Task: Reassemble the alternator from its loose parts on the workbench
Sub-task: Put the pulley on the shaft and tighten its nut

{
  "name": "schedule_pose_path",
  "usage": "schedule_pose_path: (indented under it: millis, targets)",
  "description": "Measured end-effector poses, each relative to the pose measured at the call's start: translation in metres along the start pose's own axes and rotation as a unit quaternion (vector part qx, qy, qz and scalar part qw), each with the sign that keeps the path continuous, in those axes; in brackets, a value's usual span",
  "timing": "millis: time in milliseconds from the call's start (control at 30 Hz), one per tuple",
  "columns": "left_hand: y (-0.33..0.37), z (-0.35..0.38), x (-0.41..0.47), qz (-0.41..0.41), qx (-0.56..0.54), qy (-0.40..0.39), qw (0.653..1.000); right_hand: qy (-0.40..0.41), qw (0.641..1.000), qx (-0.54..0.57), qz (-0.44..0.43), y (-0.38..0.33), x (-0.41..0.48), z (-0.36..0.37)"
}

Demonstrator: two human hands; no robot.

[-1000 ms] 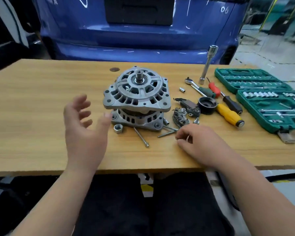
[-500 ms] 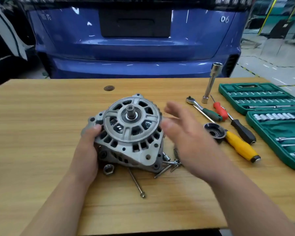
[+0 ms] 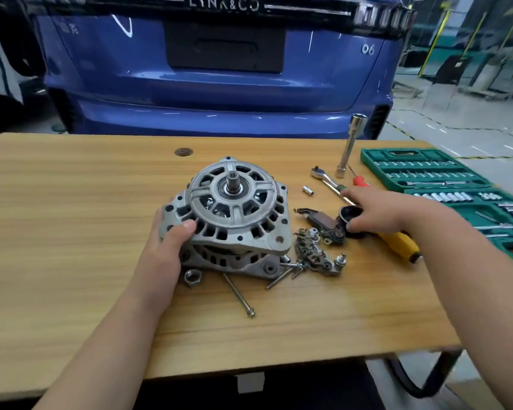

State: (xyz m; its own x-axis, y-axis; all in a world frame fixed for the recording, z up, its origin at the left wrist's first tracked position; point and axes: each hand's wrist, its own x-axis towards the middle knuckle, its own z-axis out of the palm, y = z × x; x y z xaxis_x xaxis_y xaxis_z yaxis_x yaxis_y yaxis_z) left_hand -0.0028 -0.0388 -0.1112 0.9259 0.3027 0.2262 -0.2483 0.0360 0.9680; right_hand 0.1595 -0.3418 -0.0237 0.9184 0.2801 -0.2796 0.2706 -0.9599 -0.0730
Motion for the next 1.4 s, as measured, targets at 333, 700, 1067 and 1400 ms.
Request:
schedule_pose_path:
  millis: [333, 700, 1067, 1400]
  targets:
    - [0.009, 0.006, -0.008, 0.004, 0.007, 0.006, 1.000, 0.250, 0.931, 0.177, -0.198, -0.046, -0.027, -0.031]
    - [0.018, 0.009, -0.015, -0.008, 0.038, 0.035, 0.999, 0.236, 0.919, 0.144, -0.280, -0.172, -0.056, -0.025]
    - [0.007, -0.012, -0.049, -0.035, 0.444, 0.124, 0.887, 0.305, 0.831, 0.343, -0.313, -0.162, -0.046, 0.011]
    - [0.007, -0.005, -0.046, -0.024, 0.479, 0.111, 0.870, 0.385, 0.754, 0.422, -0.324, -0.156, -0.044, 0.006]
